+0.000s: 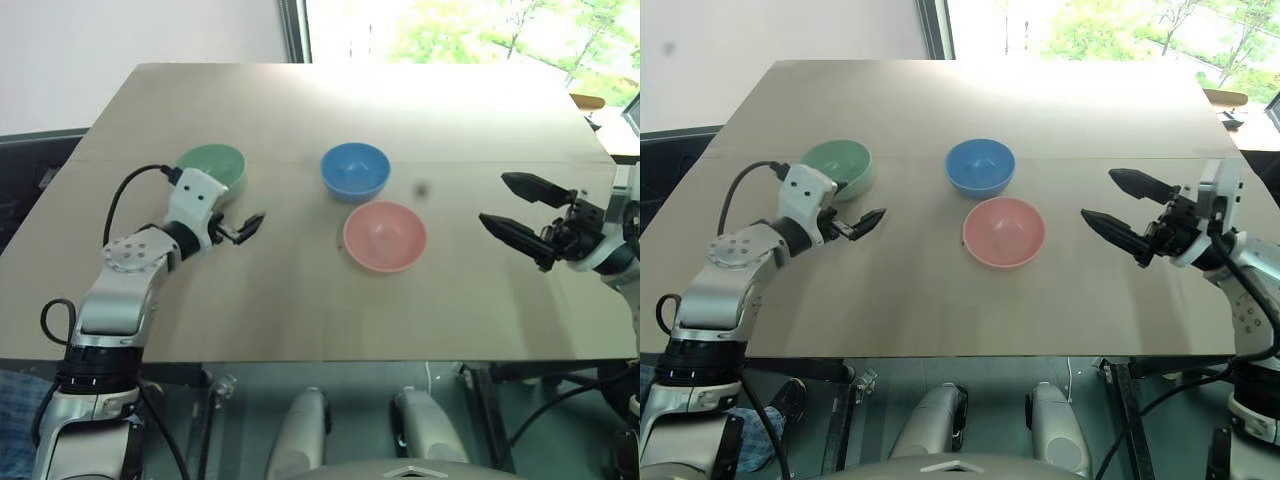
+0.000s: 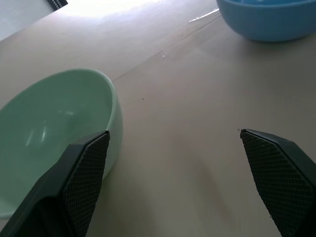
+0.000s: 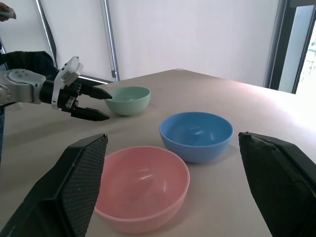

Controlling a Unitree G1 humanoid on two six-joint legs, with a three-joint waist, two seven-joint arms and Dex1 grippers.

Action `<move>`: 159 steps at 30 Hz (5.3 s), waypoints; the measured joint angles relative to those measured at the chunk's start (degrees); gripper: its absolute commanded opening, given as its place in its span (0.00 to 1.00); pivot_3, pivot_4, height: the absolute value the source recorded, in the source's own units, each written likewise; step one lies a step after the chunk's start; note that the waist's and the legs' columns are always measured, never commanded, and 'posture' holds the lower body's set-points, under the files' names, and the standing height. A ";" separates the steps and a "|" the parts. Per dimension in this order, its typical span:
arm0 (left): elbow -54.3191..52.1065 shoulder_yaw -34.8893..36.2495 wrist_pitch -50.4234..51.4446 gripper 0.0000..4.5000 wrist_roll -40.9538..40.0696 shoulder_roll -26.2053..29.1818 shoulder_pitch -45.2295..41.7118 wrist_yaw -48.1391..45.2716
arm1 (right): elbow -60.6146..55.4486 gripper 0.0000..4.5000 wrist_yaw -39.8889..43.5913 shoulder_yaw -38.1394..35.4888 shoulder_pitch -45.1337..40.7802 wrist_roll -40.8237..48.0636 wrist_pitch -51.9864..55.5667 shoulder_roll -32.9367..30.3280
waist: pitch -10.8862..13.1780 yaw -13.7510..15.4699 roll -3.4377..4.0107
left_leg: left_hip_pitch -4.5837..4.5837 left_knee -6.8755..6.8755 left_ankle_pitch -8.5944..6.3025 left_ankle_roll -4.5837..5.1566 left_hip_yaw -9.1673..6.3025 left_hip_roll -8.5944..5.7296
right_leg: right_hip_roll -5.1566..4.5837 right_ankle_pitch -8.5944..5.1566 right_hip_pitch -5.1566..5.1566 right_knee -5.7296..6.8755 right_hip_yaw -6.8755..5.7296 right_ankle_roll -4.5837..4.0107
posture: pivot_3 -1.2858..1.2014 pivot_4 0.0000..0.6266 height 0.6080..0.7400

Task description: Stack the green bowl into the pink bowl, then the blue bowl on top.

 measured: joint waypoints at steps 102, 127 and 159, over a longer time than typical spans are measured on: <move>-2.02 -19.17 -4.42 0.99 9.60 -14.89 -26.85 -23.10 | 5.14 1.00 0.54 7.09 0.41 -3.23 -11.22 -3.23 | 0.03 -0.04 -0.06 | -0.04 0.17 0.01 0.00 0.02 0.00 | 0.06 0.00 -0.02 0.08 0.06 0.01 | 0.52 0.24 1.00; 26.72 -0.12 -18.95 0.99 -4.03 -4.37 -22.35 -31.26 | 8.92 1.00 1.58 7.02 1.50 -4.72 -13.44 -3.60 | 0.03 0.73 -0.06 | -0.06 0.21 0.01 -0.01 -0.08 -0.02 | 0.03 0.00 0.04 0.06 -0.10 0.01 | 0.52 0.24 1.00; 76.34 -24.19 -57.42 0.99 32.04 -16.65 -51.39 -17.77 | 6.04 1.00 -2.19 1.38 6.04 -1.97 -13.22 -5.14 | 0.05 -0.09 -0.10 | -0.11 0.19 0.01 0.00 -0.05 -0.07 | 0.04 0.00 -0.03 0.07 -0.01 0.03 | 0.52 0.24 1.00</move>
